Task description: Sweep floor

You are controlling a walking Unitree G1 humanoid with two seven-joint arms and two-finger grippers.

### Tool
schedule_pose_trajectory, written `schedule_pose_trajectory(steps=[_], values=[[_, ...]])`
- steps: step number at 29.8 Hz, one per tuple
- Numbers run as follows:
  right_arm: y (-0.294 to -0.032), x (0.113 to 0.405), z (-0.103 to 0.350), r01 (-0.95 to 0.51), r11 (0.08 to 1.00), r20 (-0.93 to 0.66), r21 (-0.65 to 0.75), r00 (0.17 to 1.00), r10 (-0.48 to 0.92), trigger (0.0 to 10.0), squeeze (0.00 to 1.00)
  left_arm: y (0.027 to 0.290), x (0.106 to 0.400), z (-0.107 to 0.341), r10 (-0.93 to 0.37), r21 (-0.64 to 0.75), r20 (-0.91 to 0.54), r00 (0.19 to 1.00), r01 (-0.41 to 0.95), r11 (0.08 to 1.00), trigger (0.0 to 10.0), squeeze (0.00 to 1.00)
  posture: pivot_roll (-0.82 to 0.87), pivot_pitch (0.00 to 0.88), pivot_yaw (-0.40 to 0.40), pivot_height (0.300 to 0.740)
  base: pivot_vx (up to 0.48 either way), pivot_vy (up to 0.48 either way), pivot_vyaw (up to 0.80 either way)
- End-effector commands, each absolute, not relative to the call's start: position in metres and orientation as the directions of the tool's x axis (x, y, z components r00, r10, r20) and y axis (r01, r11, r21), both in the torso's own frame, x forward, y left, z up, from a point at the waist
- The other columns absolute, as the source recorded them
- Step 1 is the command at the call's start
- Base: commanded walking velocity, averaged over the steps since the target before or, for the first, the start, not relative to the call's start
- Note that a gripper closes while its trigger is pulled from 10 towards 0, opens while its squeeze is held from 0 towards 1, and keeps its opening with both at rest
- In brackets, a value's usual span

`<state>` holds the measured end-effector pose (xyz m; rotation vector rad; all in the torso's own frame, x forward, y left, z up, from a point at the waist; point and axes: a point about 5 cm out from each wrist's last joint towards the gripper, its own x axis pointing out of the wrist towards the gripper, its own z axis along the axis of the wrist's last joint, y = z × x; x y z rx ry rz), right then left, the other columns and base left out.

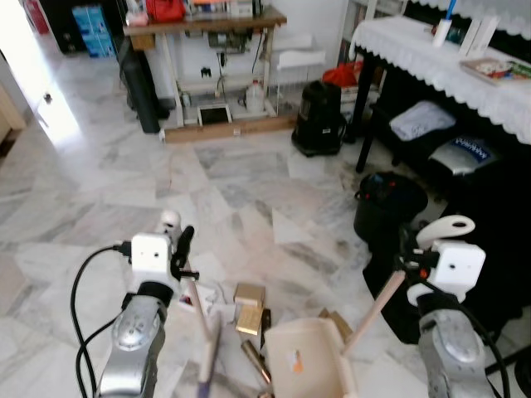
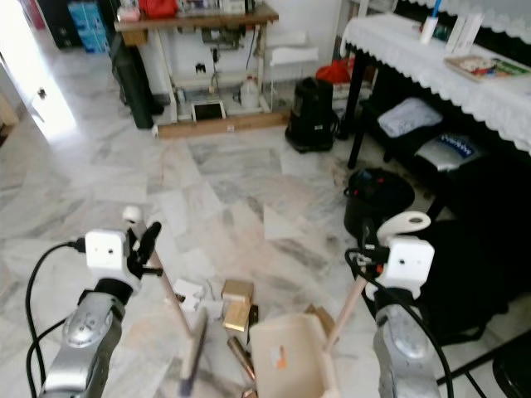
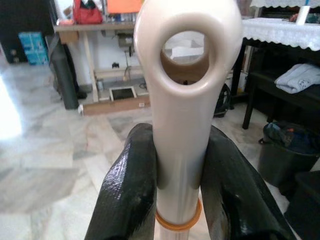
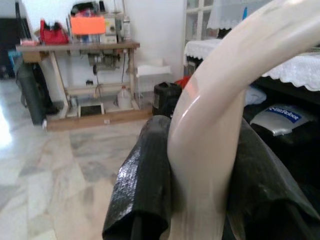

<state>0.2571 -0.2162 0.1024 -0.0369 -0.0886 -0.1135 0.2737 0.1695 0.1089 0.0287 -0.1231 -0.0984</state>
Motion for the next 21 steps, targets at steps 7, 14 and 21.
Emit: schedule_pose_trajectory(steps=[7, 14, 21], values=[[-0.214, 0.259, 0.111, 0.118, 0.993, 0.130, -0.026, 0.985, -0.114, 10.0, 0.00, 0.173, 0.274, 0.114, -0.096, 0.056, 0.145, 0.985, 0.089, 0.994, 10.0, 0.00, -0.03, 0.000, -0.021, 0.740, 0.000, 0.000, 0.00], [-0.225, 0.253, 0.107, 0.205, 0.976, 0.117, -0.066, 0.973, -0.197, 10.0, 0.00, 0.173, 0.274, 0.113, -0.106, 0.056, 0.136, 0.985, 0.099, 0.994, 10.0, 0.00, -0.04, 0.000, -0.015, 0.740, 0.000, 0.000, 0.00], [-0.251, 0.238, 0.100, 0.394, 0.902, 0.088, -0.176, 0.919, -0.385, 10.0, 0.00, 0.174, 0.273, 0.111, -0.110, 0.062, 0.122, 0.986, 0.103, 0.993, 10.0, 0.00, -0.04, 0.000, -0.009, 0.740, 0.000, 0.000, 0.00]])
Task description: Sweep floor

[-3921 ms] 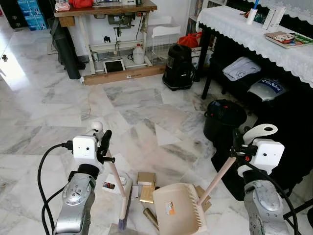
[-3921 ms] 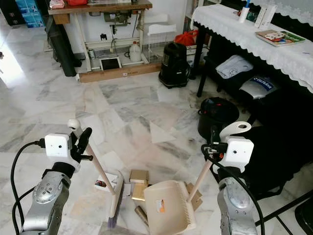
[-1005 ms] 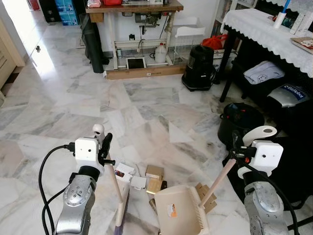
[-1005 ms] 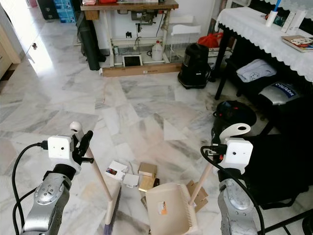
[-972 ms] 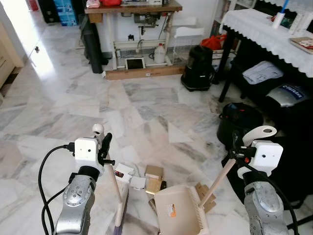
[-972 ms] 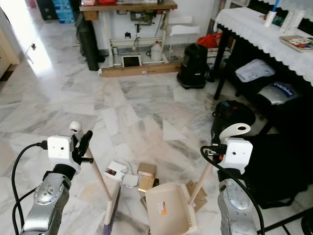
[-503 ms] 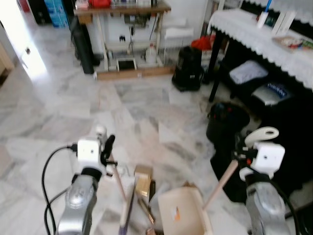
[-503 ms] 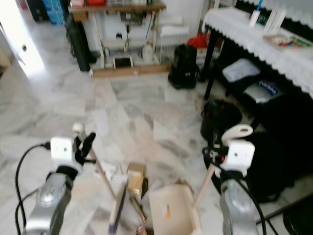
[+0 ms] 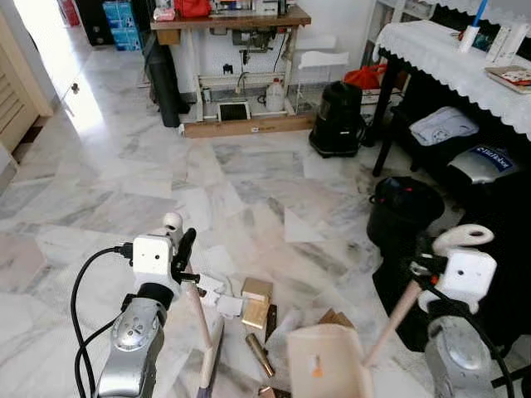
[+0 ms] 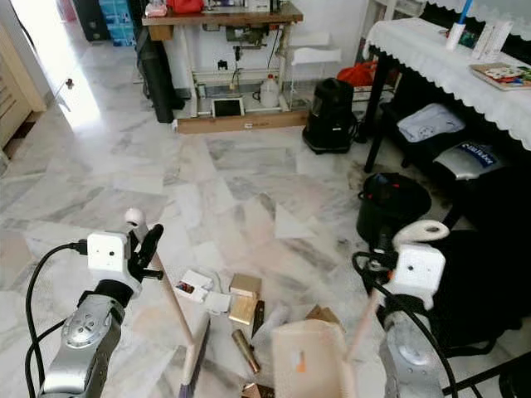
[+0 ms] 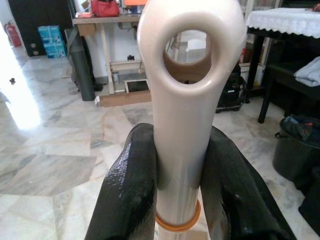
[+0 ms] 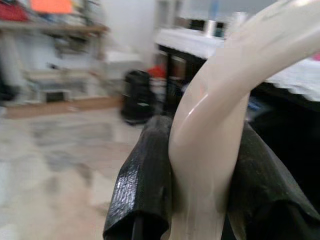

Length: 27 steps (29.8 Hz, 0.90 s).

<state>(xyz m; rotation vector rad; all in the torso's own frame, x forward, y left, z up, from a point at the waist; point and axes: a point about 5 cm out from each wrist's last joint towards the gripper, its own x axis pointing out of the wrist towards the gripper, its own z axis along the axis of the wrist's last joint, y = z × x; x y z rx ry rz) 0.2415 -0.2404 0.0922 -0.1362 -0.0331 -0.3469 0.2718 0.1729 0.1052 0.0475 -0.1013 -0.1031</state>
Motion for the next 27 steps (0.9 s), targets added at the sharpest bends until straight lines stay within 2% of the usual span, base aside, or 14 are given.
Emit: schedule_pose_trajectory(steps=[1, 6, 17, 27], values=[[-0.254, 0.236, 0.099, 0.410, 0.892, 0.083, -0.189, 0.912, -0.402, 10.0, 0.00, 0.174, 0.273, 0.111, -0.110, 0.063, 0.121, 0.987, 0.103, 0.993, 10.0, 0.00, -0.04, 0.000, -0.007, 0.740, 0.000, 0.000, 0.00], [-0.263, 0.226, 0.090, 0.475, 0.851, 0.066, -0.224, 0.879, -0.473, 10.0, 0.00, 0.174, 0.274, 0.111, -0.116, 0.066, 0.118, 0.986, 0.109, 0.992, 10.0, 0.00, -0.04, 0.000, -0.001, 0.740, 0.000, 0.000, 0.00], [-0.245, 0.219, 0.058, 0.388, 0.901, -0.013, -0.194, 0.917, -0.398, 10.0, 0.00, 0.175, 0.276, 0.114, -0.138, 0.071, 0.115, 0.984, 0.130, 0.989, 10.0, 0.00, -0.04, 0.000, 0.021, 0.740, 0.000, 0.000, 0.00], [-0.250, 0.213, 0.045, 0.391, 0.895, -0.037, -0.213, 0.913, -0.407, 10.0, 0.00, 0.176, 0.274, 0.114, -0.147, 0.071, 0.109, 0.983, 0.140, 0.988, 10.0, 0.00, -0.03, 0.000, 0.026, 0.740, 0.000, 0.000, 0.00]])
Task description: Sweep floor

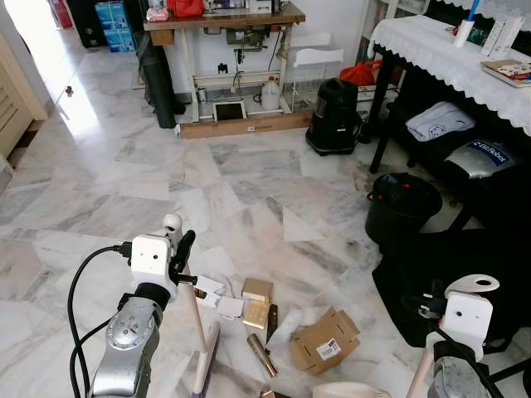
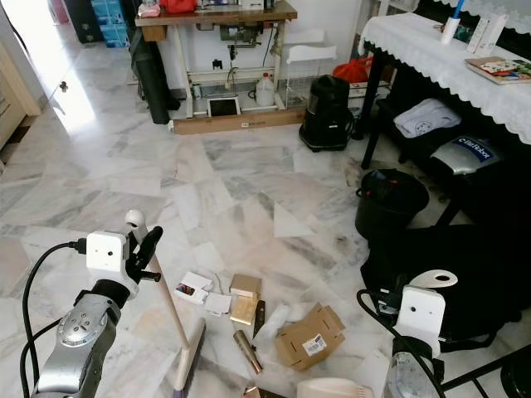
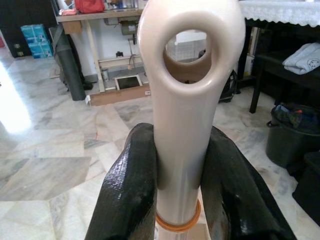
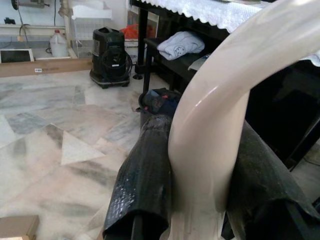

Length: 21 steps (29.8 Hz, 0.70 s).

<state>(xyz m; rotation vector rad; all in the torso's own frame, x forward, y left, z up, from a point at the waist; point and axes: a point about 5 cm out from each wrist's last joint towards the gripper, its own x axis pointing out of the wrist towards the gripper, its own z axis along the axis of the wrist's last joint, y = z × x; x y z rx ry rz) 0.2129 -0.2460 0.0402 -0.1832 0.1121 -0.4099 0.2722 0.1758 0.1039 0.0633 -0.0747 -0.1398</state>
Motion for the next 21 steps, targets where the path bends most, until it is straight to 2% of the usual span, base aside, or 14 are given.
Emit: schedule_pose_trajectory(steps=[1, 12, 21], values=[[-0.254, 0.212, 0.046, 0.401, 0.888, -0.029, -0.226, 0.908, -0.417, 10.0, 0.00, 0.175, 0.274, 0.114, -0.149, 0.069, 0.109, 0.983, 0.142, 0.987, 10.0, 0.00, -0.03, 0.000, 0.027, 0.740, 0.000, 0.000, 0.00], [-0.265, 0.216, 0.071, 0.471, 0.856, 0.101, -0.212, 0.882, -0.460, 10.0, 0.00, 0.173, 0.276, 0.115, -0.161, 0.061, 0.109, 0.981, 0.155, 0.986, 10.0, 0.00, -0.04, 0.000, 0.031, 0.740, 0.000, 0.000, 0.00], [-0.263, 0.217, 0.057, 0.453, 0.859, 0.066, -0.238, 0.890, -0.451, 10.0, 0.00, 0.174, 0.275, 0.113, -0.159, 0.058, 0.101, 0.982, 0.153, 0.986, 10.0, 0.00, -0.03, 0.000, 0.036, 0.740, 0.000, 0.000, 0.00]])
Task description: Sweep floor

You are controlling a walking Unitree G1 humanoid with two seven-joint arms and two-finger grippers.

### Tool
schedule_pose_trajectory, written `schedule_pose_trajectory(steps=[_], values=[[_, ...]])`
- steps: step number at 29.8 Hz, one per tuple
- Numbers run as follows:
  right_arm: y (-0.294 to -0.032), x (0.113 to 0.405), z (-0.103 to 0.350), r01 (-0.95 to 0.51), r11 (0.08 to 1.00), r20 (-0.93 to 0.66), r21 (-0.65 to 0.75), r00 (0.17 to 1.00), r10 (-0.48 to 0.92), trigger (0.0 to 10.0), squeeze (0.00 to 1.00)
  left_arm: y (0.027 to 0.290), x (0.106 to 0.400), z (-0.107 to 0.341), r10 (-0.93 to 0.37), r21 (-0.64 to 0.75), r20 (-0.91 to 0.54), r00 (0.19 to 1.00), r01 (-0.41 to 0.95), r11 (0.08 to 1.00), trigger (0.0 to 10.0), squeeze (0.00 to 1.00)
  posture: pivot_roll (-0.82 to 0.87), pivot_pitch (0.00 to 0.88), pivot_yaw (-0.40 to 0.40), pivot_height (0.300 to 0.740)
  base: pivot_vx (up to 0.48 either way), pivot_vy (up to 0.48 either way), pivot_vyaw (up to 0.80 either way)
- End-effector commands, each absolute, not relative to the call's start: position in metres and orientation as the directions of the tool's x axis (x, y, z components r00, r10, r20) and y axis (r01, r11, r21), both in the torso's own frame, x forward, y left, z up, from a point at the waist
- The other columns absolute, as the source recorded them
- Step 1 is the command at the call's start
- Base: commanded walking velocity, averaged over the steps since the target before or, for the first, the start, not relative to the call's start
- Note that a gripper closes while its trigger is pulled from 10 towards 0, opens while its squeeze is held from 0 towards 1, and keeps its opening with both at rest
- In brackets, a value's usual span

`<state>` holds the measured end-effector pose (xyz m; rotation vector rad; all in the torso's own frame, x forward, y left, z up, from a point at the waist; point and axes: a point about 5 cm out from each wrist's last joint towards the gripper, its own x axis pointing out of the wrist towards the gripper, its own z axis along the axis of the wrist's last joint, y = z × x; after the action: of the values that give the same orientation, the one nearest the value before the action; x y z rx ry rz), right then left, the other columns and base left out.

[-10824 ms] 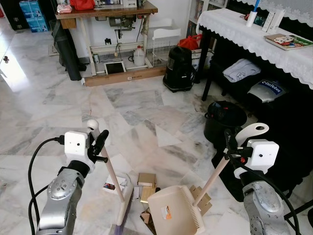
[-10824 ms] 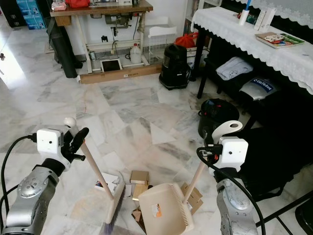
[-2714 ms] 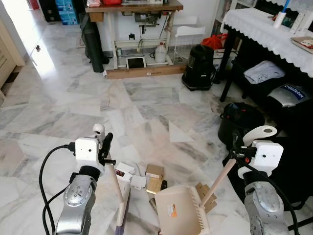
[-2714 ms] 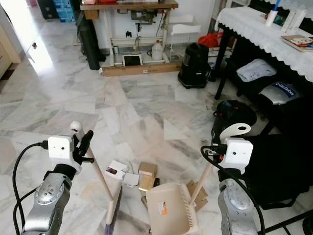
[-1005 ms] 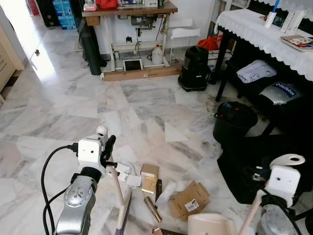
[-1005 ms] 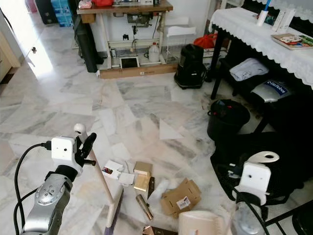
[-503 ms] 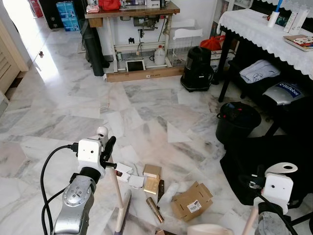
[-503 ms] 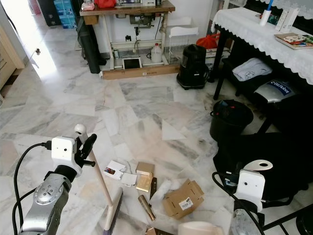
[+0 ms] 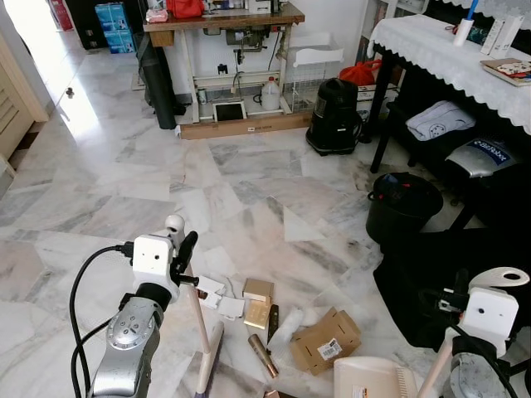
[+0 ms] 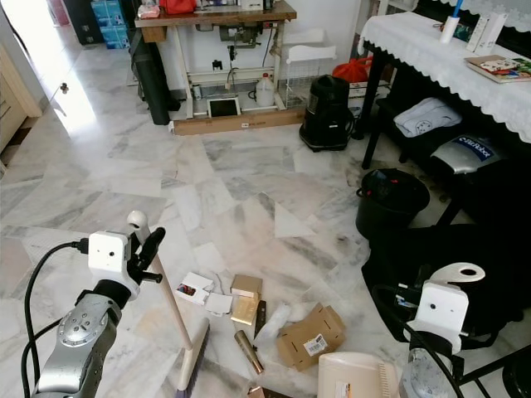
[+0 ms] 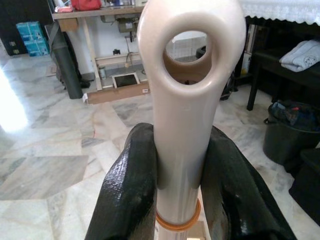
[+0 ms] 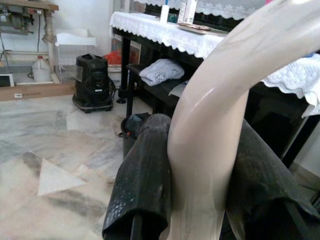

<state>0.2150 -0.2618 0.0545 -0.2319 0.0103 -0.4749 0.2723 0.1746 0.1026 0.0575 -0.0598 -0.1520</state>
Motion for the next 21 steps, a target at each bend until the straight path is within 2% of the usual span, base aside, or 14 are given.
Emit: schedule_pose_trajectory(steps=[1, 21], values=[[-0.263, 0.218, 0.056, 0.450, 0.858, 0.063, -0.245, 0.891, -0.449, 10.0, 0.00, 0.174, 0.274, 0.113, -0.160, 0.059, 0.098, 0.982, 0.155, 0.986, 10.0, 0.00, -0.03, 0.000, 0.036, 0.740, 0.000, 0.000, 0.00], [-0.260, 0.227, 0.036, 0.383, 0.871, 0.019, -0.307, 0.918, -0.396, 10.0, 0.00, 0.176, 0.271, 0.114, -0.172, 0.062, 0.085, 0.981, 0.167, 0.984, 10.0, 0.00, 0.00, 0.000, 0.052, 0.740, 0.000, 0.000, 0.00]])
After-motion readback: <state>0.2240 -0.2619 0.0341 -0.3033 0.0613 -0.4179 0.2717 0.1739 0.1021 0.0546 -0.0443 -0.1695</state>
